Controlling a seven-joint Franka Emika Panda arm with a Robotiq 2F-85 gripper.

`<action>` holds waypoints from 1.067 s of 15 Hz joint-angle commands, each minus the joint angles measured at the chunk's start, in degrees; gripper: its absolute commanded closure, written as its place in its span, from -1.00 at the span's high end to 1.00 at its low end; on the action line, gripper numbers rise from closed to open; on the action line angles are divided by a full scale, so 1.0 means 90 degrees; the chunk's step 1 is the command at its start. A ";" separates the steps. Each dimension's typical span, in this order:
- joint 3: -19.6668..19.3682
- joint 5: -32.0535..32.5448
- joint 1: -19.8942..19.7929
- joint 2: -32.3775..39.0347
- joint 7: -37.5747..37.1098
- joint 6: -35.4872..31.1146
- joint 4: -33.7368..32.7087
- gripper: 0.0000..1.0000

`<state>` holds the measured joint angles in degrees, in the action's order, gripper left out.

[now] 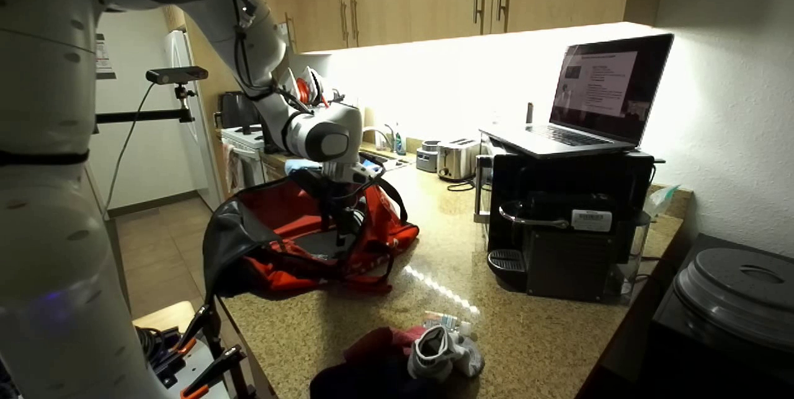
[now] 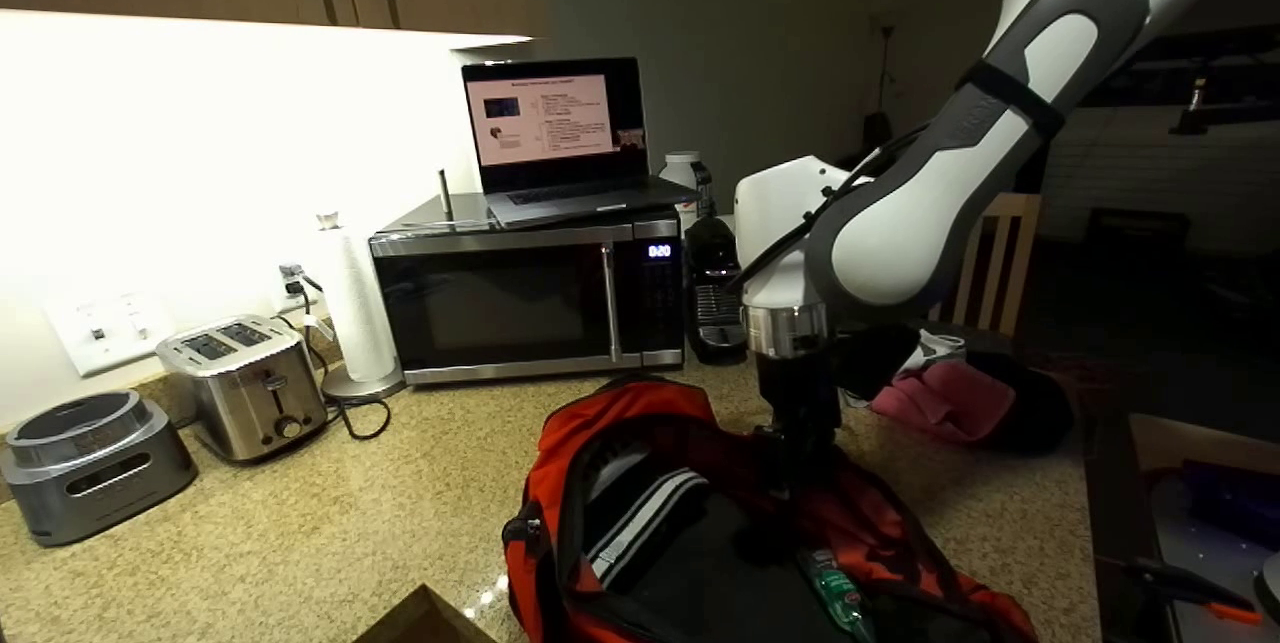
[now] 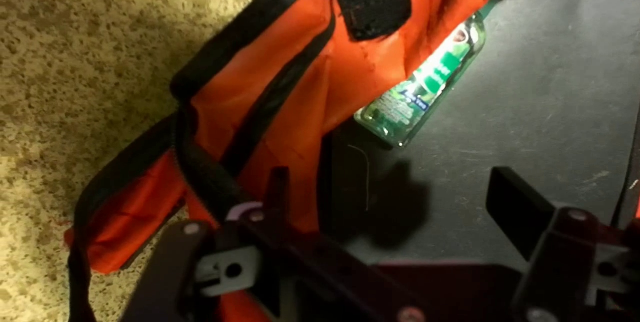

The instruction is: Remove the bottle out of the bag

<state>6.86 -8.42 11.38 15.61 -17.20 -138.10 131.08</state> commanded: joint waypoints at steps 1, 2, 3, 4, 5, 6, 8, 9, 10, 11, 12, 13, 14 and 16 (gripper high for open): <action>-0.0026 0.0032 -0.0083 0.0243 0.0153 -0.0008 -0.0148 1.00; -0.0030 0.0005 -0.0087 0.0311 0.0167 -0.0032 -0.0180 1.00; -0.0018 -0.0032 -0.0098 0.0373 0.0217 -0.0046 -0.0213 1.00; 0.0010 -0.0065 -0.0104 0.0435 0.0287 -0.0065 -0.0257 1.00; 0.0037 -0.0085 -0.0098 0.0497 0.0345 -0.0081 -0.0302 1.00; 0.0078 -0.0122 -0.0089 0.0573 0.0407 -0.0107 -0.0357 1.00; 0.0136 -0.0152 -0.0051 0.0726 0.0409 -0.0128 -0.0477 1.00; 0.0170 -0.0169 -0.0036 0.0785 0.0396 -0.0143 -0.0522 1.00; 0.0225 -0.0231 -0.0034 0.0849 0.0397 -0.0167 -0.0563 1.00; 0.0276 -0.0294 -0.0030 0.0911 0.0385 -0.0188 -0.0602 1.00; 0.0332 -0.0366 -0.0021 0.0983 0.0370 -0.0201 -0.0645 1.00; 0.0380 -0.0433 -0.0011 0.1044 0.0355 -0.0203 -0.0679 1.00; 0.0428 -0.0499 0.0009 0.1101 0.0323 -0.0224 -0.0706 1.00; 0.0490 -0.0611 0.0038 0.1186 0.0294 -0.0237 -0.0728 1.00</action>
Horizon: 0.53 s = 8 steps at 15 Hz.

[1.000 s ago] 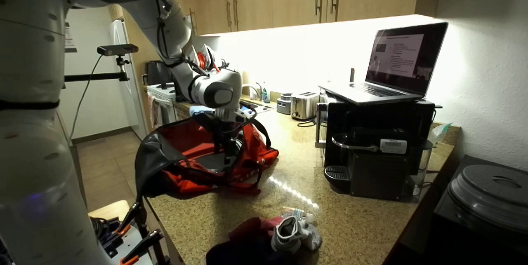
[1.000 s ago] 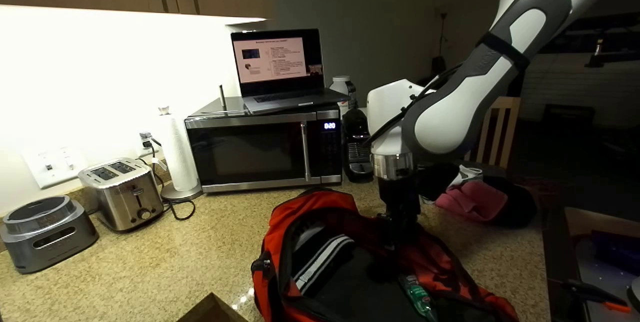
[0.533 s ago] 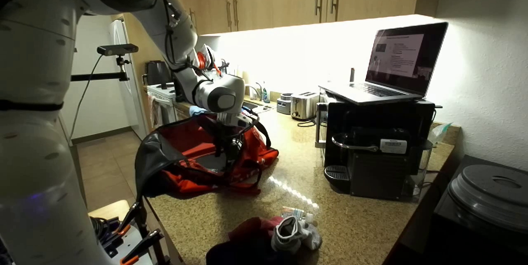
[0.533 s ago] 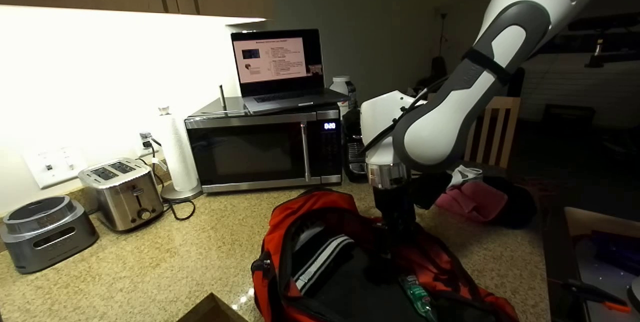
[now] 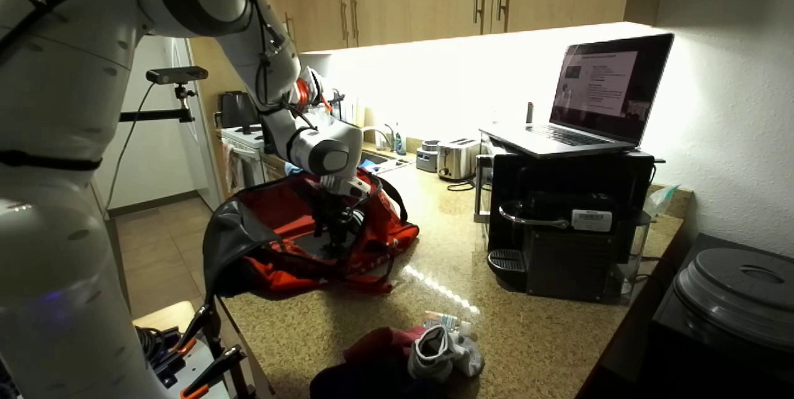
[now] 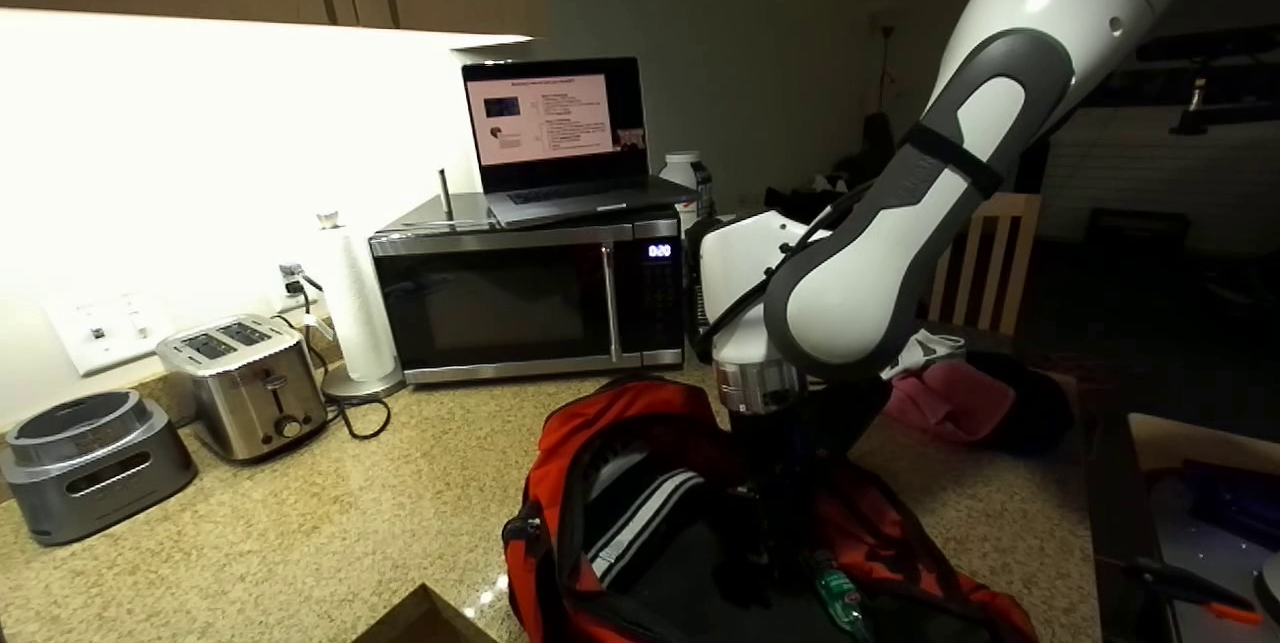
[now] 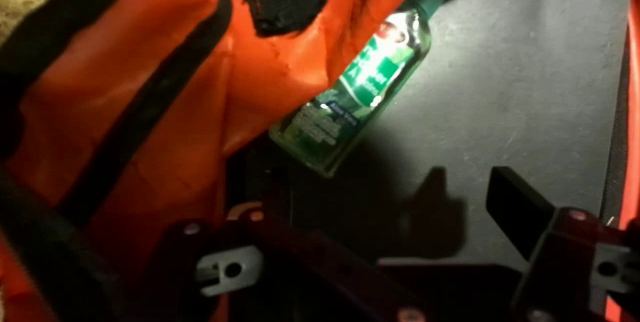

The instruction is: Remove the bottle out of the bag

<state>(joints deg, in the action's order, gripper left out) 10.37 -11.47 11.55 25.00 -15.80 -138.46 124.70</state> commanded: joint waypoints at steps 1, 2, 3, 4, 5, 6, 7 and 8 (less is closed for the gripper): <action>0.0118 -0.0306 0.0034 0.0174 0.0114 -0.0186 -0.0021 1.00; 0.0121 -0.0302 0.0055 0.0203 0.0087 -0.0140 -0.0020 1.00; 0.0111 -0.0285 0.0078 0.0226 0.0054 -0.0094 -0.0022 1.00; 0.0086 -0.0236 0.0103 0.0243 0.0025 -0.0025 -0.0027 1.00; 0.0049 -0.0187 0.0128 0.0248 -0.0023 0.0032 -0.0028 1.00; 0.0034 -0.0165 0.0134 0.0247 -0.0015 0.0086 -0.0029 1.00; 0.0013 -0.0141 0.0140 0.0243 -0.0013 0.0119 -0.0027 1.00; 0.0010 -0.0147 0.0132 0.0243 0.0010 0.0127 -0.0027 1.00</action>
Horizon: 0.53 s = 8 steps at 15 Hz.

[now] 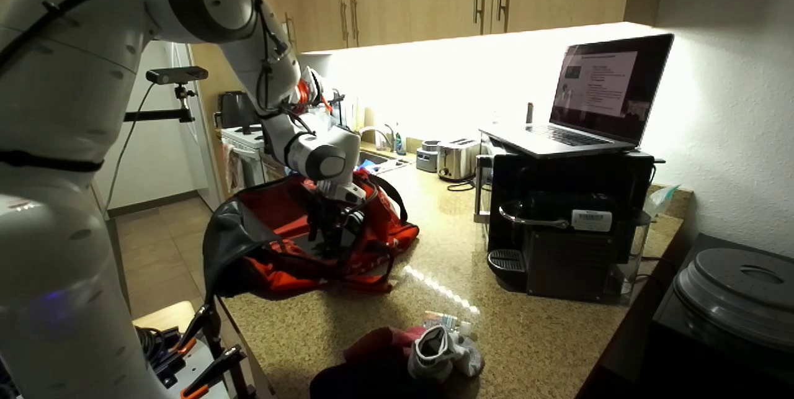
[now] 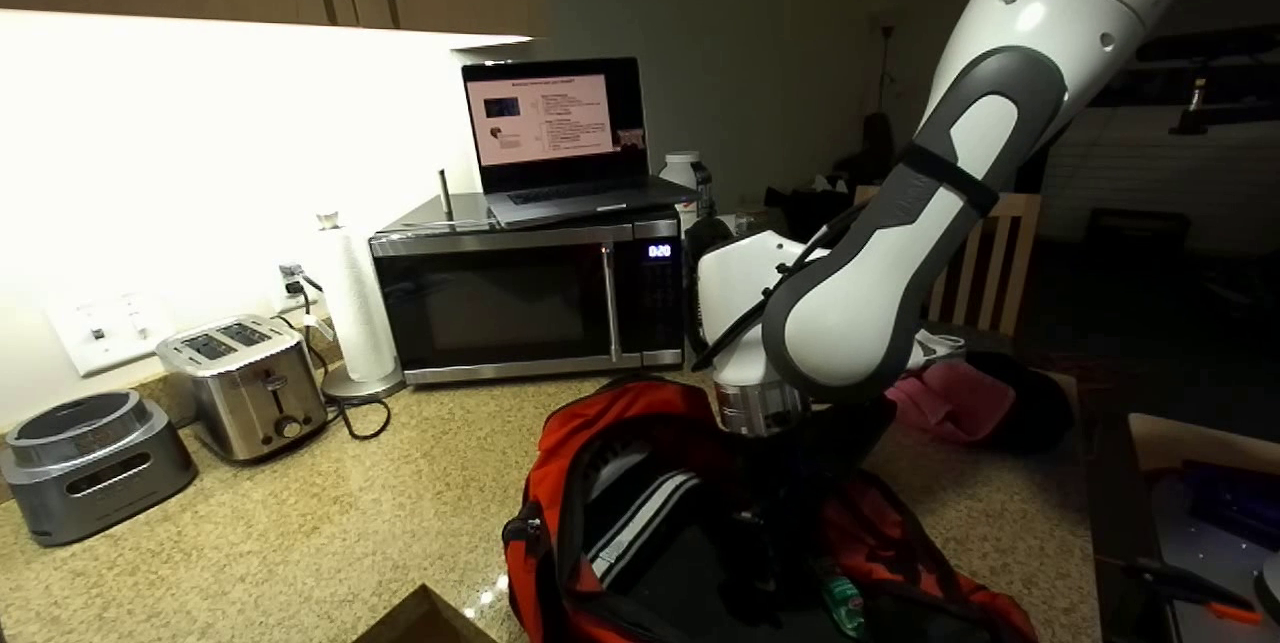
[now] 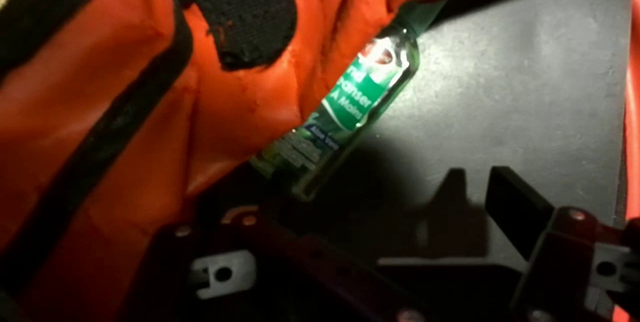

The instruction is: Remove the bottle out of the bag

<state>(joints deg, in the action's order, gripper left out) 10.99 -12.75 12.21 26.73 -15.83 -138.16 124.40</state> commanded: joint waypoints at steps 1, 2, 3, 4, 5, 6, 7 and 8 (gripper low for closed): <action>-0.0050 -0.0020 0.0041 0.0066 0.0061 0.0088 -0.0001 1.00; -0.0044 -0.0033 0.0033 0.0089 0.0081 0.0094 -0.0016 1.00; -0.0048 -0.0021 0.0035 0.0119 0.0075 0.0167 -0.0050 1.00; -0.0062 0.0000 0.0044 0.0130 0.0054 0.0227 -0.0065 1.00; -0.0086 0.0034 0.0053 0.0147 0.0024 0.0340 -0.0095 1.00; -0.0108 0.0064 0.0062 0.0165 0.0003 0.0444 -0.0127 1.00; -0.0133 0.0097 0.0066 0.0191 -0.0010 0.0569 -0.0174 1.00; -0.0155 0.0116 0.0066 0.0217 -0.0017 0.0706 -0.0230 1.00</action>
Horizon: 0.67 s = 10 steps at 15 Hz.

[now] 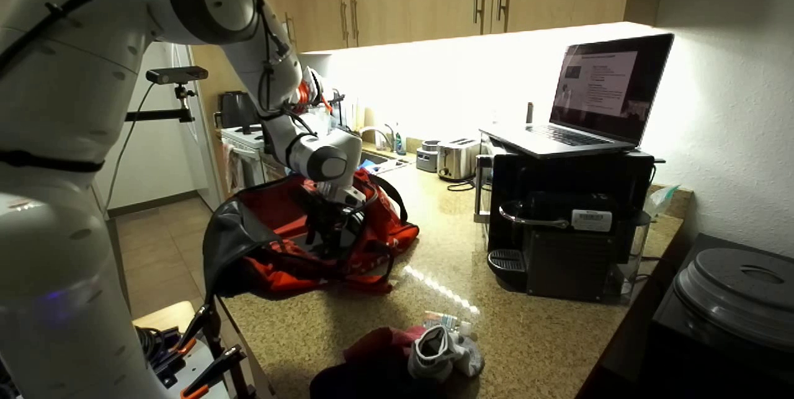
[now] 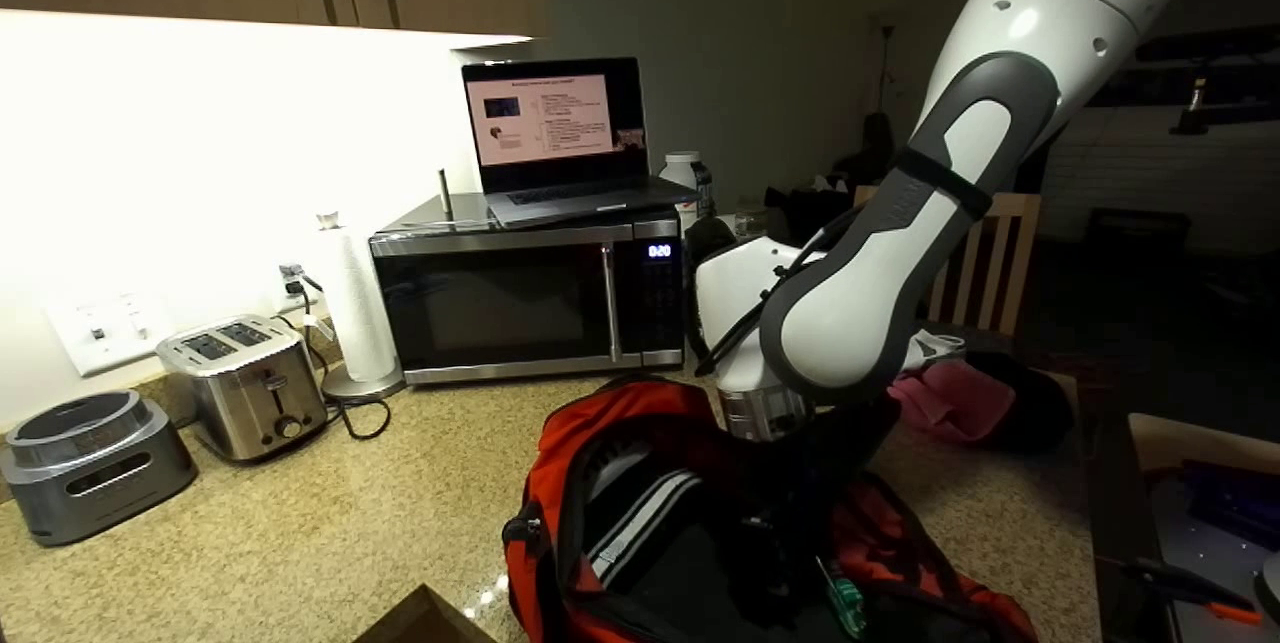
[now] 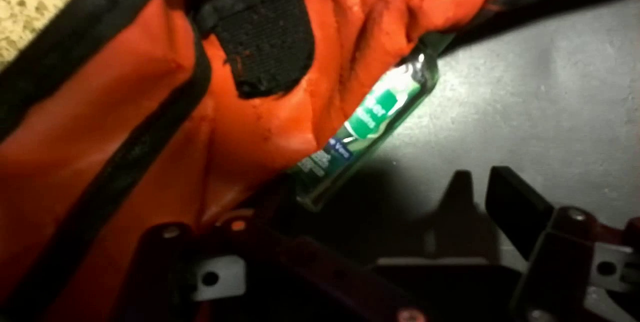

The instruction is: Remove the bottle out of the bag

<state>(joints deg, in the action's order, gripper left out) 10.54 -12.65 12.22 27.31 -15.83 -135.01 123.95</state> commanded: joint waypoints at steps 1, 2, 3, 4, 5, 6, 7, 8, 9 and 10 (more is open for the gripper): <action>-0.0126 0.0130 0.0071 0.0173 -0.0023 0.0482 -0.0234 1.00; -0.0150 0.0158 0.0077 0.0192 -0.0032 0.0614 -0.0291 1.00; -0.0171 0.0184 0.0079 0.0219 -0.0032 0.0738 -0.0350 1.00; -0.0197 0.0234 0.0084 0.0246 -0.0034 0.0896 -0.0416 1.00; -0.0220 0.0287 0.0088 0.0271 -0.0028 0.1046 -0.0477 1.00; -0.0233 0.0322 0.0075 0.0291 0.0009 0.1196 -0.0534 1.00; -0.0250 0.0363 0.0073 0.0316 0.0016 0.1307 -0.0580 1.00; -0.0258 0.0383 0.0063 0.0344 0.0048 0.1393 -0.0621 1.00; -0.0260 0.0394 0.0055 0.0375 0.0086 0.1445 -0.0661 0.50; -0.0258 0.0395 0.0045 0.0415 0.0125 0.1486 -0.0704 0.47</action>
<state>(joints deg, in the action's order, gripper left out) 8.84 -10.19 12.26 30.07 -15.82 -123.94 119.02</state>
